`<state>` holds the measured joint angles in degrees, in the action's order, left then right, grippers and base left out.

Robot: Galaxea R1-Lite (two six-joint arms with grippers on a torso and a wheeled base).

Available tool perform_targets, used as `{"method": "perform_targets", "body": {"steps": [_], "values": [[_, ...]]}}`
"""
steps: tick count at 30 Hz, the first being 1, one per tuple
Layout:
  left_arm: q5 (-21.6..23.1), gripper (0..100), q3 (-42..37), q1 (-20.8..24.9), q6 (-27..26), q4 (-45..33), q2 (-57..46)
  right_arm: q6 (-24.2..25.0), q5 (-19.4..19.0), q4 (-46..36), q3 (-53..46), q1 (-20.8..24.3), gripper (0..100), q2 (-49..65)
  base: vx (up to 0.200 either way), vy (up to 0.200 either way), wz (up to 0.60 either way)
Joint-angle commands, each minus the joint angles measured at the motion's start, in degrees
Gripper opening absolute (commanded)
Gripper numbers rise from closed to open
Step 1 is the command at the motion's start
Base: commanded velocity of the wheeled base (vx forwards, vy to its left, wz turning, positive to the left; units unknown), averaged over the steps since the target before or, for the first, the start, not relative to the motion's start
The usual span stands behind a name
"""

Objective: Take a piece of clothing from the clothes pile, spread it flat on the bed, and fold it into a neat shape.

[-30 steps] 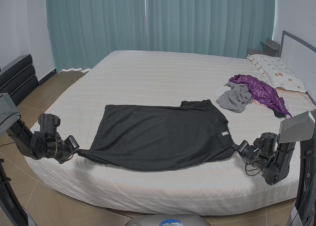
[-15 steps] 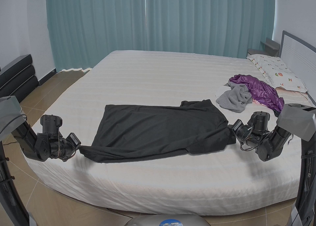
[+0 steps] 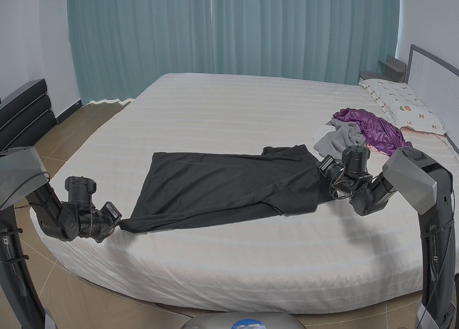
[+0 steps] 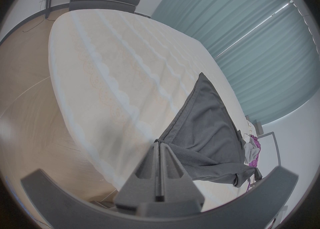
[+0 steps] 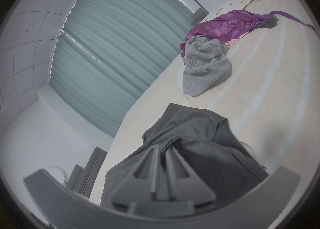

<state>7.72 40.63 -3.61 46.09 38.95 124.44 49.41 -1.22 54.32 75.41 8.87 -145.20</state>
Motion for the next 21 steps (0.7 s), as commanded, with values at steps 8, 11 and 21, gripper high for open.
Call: {"method": "perform_targets", "body": {"steps": [8,11,21], "values": [[0.0,0,-0.6,0.3,0.1,1.0,2.2,0.0,0.3,0.6,0.1,0.1,100,-1.5,0.0,0.0,0.0],[0.0,0,-0.7,0.4,0.1,1.0,2.2,0.0,-1.2,2.5,-4.0,-0.2,100,1.9,0.0,0.0,0.0],[0.0,0,-0.8,0.4,0.2,1.0,2.2,-2.2,-4.4,6.6,-20.0,-0.3,100,9.1,0.0,0.0,0.0]]}}
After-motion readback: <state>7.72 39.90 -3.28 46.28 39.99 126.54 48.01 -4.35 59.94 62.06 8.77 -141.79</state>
